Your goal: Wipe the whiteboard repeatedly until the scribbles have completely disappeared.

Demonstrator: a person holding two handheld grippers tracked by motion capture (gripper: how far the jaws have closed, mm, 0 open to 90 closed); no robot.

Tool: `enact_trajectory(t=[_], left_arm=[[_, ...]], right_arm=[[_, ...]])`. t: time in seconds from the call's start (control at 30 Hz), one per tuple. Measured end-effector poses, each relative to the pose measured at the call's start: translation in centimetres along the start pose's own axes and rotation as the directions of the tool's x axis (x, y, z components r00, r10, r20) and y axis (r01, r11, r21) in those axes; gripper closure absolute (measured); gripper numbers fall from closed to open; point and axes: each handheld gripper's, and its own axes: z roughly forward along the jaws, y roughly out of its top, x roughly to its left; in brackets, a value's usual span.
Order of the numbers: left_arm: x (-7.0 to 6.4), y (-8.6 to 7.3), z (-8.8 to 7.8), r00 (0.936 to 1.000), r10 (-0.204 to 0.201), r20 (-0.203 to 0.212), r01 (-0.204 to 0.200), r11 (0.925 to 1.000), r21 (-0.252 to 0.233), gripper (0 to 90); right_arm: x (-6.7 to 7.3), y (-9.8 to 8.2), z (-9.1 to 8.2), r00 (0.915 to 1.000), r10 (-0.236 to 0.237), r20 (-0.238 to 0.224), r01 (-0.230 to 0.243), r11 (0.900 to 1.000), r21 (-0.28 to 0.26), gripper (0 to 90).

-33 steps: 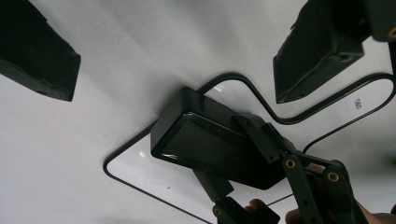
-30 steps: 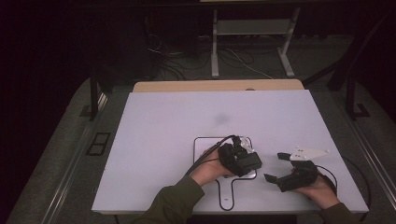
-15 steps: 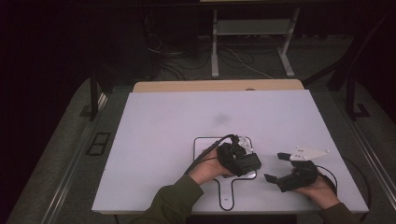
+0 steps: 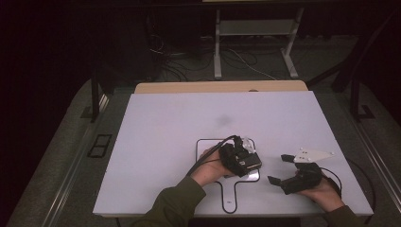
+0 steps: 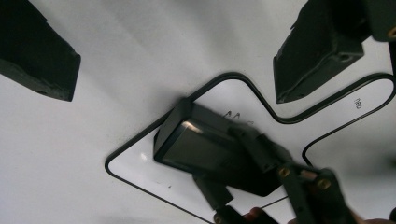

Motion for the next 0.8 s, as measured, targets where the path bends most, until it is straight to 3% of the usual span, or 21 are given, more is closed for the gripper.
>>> enact_trajectory(t=[0.17,0.23,0.3,0.33,0.37,0.43,0.53,0.57,0.67,0.73,0.8], left_arm=[[-0.3,0.2,0.1,0.9998,0.016,-0.007,-0.016,0.9999,0.003,39.9],[-0.2,0.4,0.2,0.9985,0.021,-0.051,-0.021,0.9998,0.006,40.0],[0.0,0.5,0.3,0.9977,0.028,-0.061,-0.028,0.9996,0.005,40.0],[-0.1,0.4,0.3,0.9982,0.012,-0.058,-0.012,0.9999,0.004,40.0],[-0.3,0.4,0.3,0.9980,0.021,-0.059,-0.020,0.9998,0.008,40.0],[-0.6,0.4,0.2,0.9994,0.029,-0.019,-0.029,0.9995,0.016,40.0],[-0.9,0.4,0.2,0.9981,0.058,-0.022,-0.057,0.9982,0.016,40.0],[-0.9,0.4,0.2,0.9994,0.031,-0.014,-0.031,0.9994,0.016,40.0],[-0.2,0.5,0.3,0.9984,0.019,-0.054,-0.018,0.9998,0.011,40.0],[0.5,0.6,0.3,0.9943,0.048,-0.095,-0.046,0.9988,0.017,40.0],[1.0,0.7,0.5,0.9944,0.034,-0.100,-0.033,0.9993,0.016,40.0]], right_arm=[[0.0,0.0,-0.1,1.0000,-0.008,0.001,0.008,1.000,-0.001,0.0],[0.0,0.0,-0.1,1.0000,-0.002,0.003,0.002,1.000,-0.003,0.0],[0.0,0.0,-0.1,1.0000,-0.004,0.004,0.004,1.000,-0.002,0.0],[0.0,0.0,-0.1,1.0000,-0.004,0.004,0.004,1.000,-0.002,0.0],[0.0,0.0,-0.1,1.0000,-0.004,0.004,0.004,1.000,-0.003,0.0],[0.0,0.0,-0.1,1.0000,-0.002,0.003,0.002,1.000,-0.003,0.0],[-0.1,0.0,0.0,1.0000,-0.002,0.004,0.002,1.000,-0.003,0.0],[-0.1,0.0,-0.1,1.0000,-0.002,0.004,0.002,1.000,-0.004,0.0],[-0.1,0.0,-0.1,1.0000,-0.007,0.004,0.007,1.000,-0.003,0.0],[0.0,0.0,-0.1,1.0000,-0.004,0.005,0.004,1.000,-0.004,0.0],[0.0,0.0,-0.1,1.0000,-0.002,0.005,0.002,1.000,-0.003,0.0]])
